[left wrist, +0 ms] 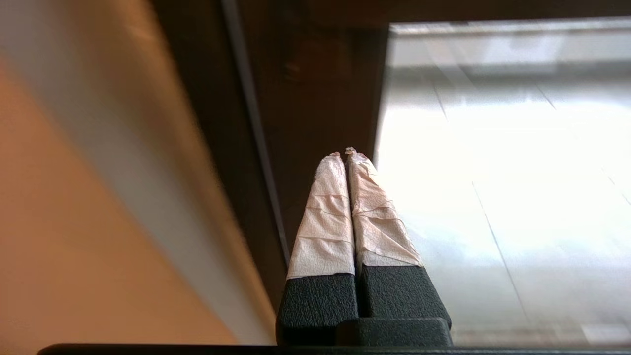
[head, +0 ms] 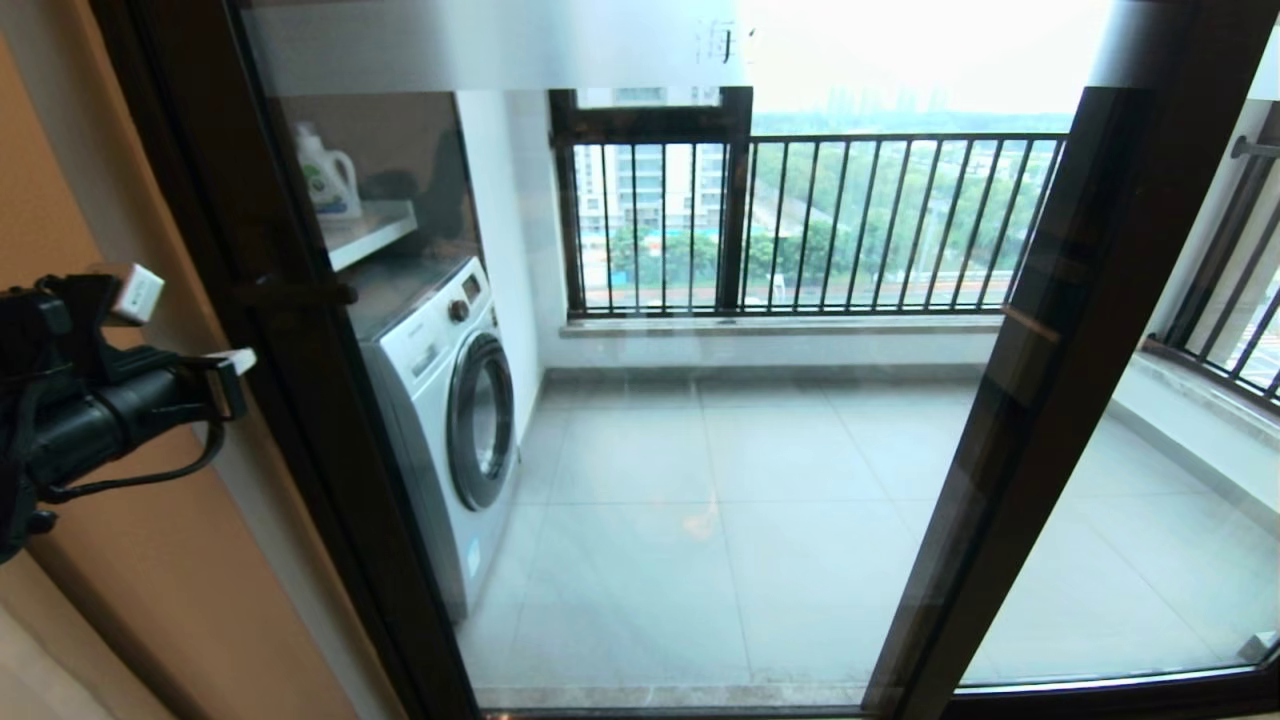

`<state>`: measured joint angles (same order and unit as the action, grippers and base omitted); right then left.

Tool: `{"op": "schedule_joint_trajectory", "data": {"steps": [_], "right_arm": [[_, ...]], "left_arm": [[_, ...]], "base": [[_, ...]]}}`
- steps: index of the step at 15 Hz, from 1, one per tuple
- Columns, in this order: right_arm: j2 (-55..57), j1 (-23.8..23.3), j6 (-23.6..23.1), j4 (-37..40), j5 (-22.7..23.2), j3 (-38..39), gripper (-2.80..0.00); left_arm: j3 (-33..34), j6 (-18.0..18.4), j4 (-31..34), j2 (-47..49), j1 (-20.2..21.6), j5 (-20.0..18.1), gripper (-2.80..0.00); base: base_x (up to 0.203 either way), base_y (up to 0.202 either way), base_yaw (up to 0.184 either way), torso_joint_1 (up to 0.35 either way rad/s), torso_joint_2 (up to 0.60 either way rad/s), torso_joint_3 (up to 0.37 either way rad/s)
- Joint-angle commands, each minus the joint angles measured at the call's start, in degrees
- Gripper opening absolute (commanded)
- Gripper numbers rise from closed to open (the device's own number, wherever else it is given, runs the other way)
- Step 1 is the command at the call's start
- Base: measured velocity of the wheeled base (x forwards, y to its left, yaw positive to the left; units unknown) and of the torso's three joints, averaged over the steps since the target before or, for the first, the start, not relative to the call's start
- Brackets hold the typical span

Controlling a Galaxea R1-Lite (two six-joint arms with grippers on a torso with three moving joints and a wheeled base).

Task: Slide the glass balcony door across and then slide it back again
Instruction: Close the slid door, then open the slid door

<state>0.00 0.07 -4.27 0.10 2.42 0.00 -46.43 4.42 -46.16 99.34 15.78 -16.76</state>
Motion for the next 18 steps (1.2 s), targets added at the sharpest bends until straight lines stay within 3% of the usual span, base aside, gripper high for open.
{"op": "schedule_joint_trajectory", "data": {"steps": [1, 4, 7, 11, 14, 18], "right_arm": [[-0.09, 0.01, -0.04, -0.01, 0.04, 0.18, -2.80], [-0.09, 0.01, -0.04, -0.01, 0.04, 0.18, -2.80], [-0.09, 0.01, -0.04, -0.01, 0.04, 0.18, -2.80], [-0.09, 0.01, -0.04, -0.01, 0.04, 0.18, -2.80], [-0.09, 0.01, -0.04, -0.01, 0.04, 0.18, -2.80], [-0.09, 0.01, -0.04, -0.01, 0.04, 0.18, -2.80]], "left_arm": [[0.11, -0.15, -0.54, -2.69, 2.16, -0.36, -2.80], [-1.54, -0.19, 0.47, -7.10, 2.15, -0.46, -2.80], [-3.63, -0.20, 4.53, -10.89, -0.75, -0.27, -2.80], [-11.16, -0.07, 10.02, -10.40, -5.04, 0.92, -2.80], [-16.78, 0.21, 11.58, -5.69, -10.41, 7.27, -2.80], [-19.50, 0.31, 11.81, -0.38, -12.46, 9.95, -2.80]], "base": [[0.000, 0.000, 0.000, 0.000, 0.00, 0.000], [0.000, 0.000, 0.000, 0.000, 0.00, 0.000], [0.000, 0.000, 0.000, 0.000, 0.00, 0.000], [0.000, 0.000, 0.000, 0.000, 0.00, 0.000], [0.000, 0.000, 0.000, 0.000, 0.00, 0.000], [0.000, 0.000, 0.000, 0.000, 0.00, 0.000]]}}
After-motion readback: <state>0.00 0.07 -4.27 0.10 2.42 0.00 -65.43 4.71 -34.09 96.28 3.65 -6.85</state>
